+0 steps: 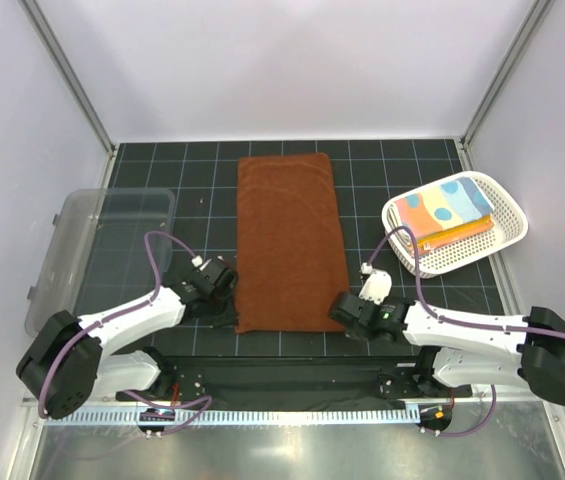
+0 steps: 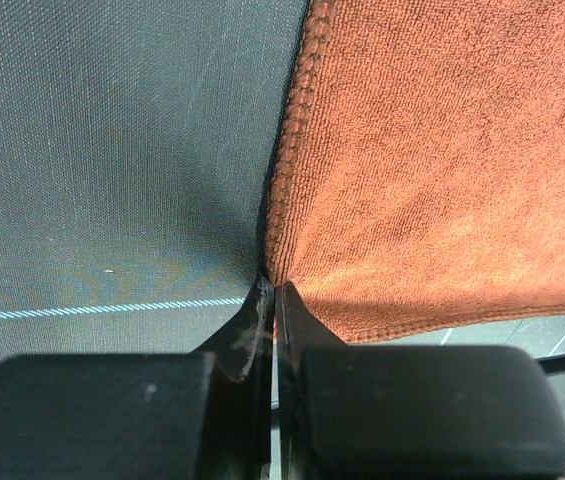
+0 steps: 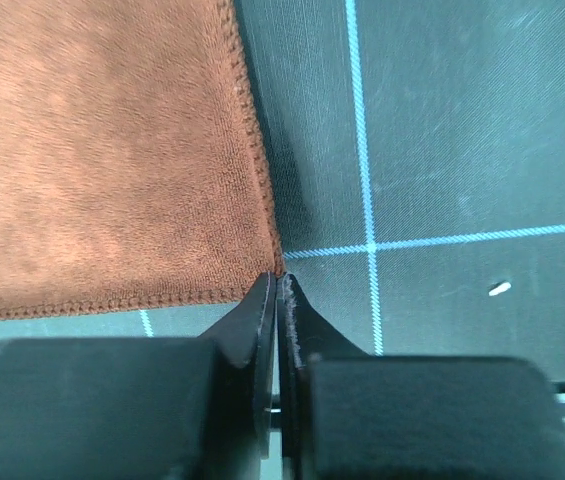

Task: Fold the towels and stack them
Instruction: Flatten out the crumpled towel, then fold the towel

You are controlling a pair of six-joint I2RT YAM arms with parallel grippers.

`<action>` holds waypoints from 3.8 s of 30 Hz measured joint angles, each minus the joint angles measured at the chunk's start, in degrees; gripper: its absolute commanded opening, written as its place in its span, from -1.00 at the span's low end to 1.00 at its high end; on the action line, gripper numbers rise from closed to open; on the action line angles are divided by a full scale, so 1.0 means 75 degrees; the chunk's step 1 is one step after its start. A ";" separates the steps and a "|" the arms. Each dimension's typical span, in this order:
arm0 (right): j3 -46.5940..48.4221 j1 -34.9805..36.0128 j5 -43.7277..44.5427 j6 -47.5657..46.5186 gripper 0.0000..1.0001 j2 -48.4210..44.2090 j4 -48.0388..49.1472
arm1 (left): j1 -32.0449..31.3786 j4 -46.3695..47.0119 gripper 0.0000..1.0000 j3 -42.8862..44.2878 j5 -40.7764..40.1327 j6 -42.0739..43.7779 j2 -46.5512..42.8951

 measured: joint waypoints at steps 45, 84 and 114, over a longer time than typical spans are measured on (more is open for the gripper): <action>1.2304 -0.7461 -0.5490 -0.5214 -0.07 1.1494 0.4744 | 0.3928 0.0187 -0.07 1.3715 0.0131 0.3025 1.0666; 1.3376 -0.7236 -0.6857 -0.3975 -0.71 1.2695 0.5913 | 0.4051 0.2296 -1.00 1.4239 0.1137 0.1244 1.1817; 1.1497 -0.7420 -0.8061 -0.4199 -0.98 1.1167 0.7224 | 0.4080 0.3040 -0.54 1.2100 0.1405 0.2055 0.9632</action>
